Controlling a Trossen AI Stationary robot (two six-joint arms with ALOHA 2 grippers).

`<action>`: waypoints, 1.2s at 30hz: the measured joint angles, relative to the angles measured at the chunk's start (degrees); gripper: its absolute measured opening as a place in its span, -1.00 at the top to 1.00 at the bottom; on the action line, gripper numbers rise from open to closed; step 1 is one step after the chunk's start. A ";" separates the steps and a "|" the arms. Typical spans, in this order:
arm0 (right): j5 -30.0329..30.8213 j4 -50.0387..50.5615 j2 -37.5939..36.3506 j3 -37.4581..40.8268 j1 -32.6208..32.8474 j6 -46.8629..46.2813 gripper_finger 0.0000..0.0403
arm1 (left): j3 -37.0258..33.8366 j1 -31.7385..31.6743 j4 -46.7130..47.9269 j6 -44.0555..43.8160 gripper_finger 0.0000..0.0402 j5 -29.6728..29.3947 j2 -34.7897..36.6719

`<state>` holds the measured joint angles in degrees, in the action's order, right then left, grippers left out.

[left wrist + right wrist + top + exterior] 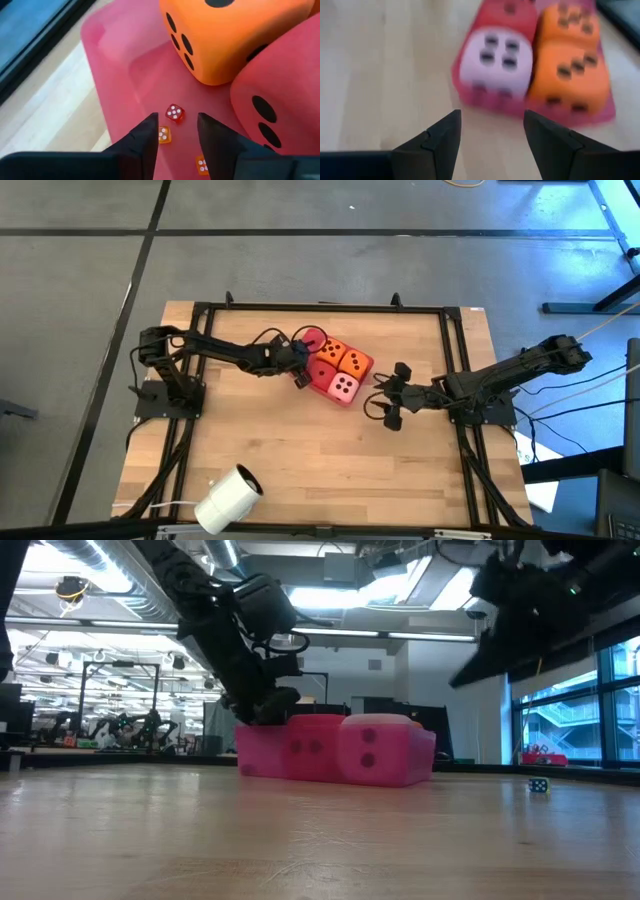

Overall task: Pick & Place Dice
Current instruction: Put the small light green die into the red bin

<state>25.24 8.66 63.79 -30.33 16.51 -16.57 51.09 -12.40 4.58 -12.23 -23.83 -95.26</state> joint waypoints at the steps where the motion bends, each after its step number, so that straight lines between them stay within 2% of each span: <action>1: -0.43 2.08 0.00 0.00 0.00 -0.69 -0.08 | 0.06 0.04 0.08 0.04 0.33 -0.38 0.00; 8: -1.25 19.07 0.00 0.02 0.02 -14.11 -0.08 | 0.06 0.42 1.03 2.49 0.34 -0.63 2.39; 14: -4.16 23.95 0.06 0.02 0.03 -23.57 -0.08 | 0.06 1.82 2.50 2.39 0.37 -0.61 8.16; 21: -5.45 23.94 4.22 0.02 1.74 -20.63 -0.08 | 0.13 5.23 2.92 1.96 0.42 -0.66 13.45; 29: -8.16 23.90 10.78 0.02 1.73 -20.47 -0.08 | 0.13 7.63 2.48 1.99 0.48 -0.68 13.84; 36: -6.96 23.45 14.00 -0.09 1.49 -18.38 -0.08 | 0.13 7.52 2.49 1.97 0.49 -0.79 13.84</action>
<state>18.29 32.11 77.79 -30.41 18.00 -34.95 51.22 -4.89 7.07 -10.26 -24.62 -81.43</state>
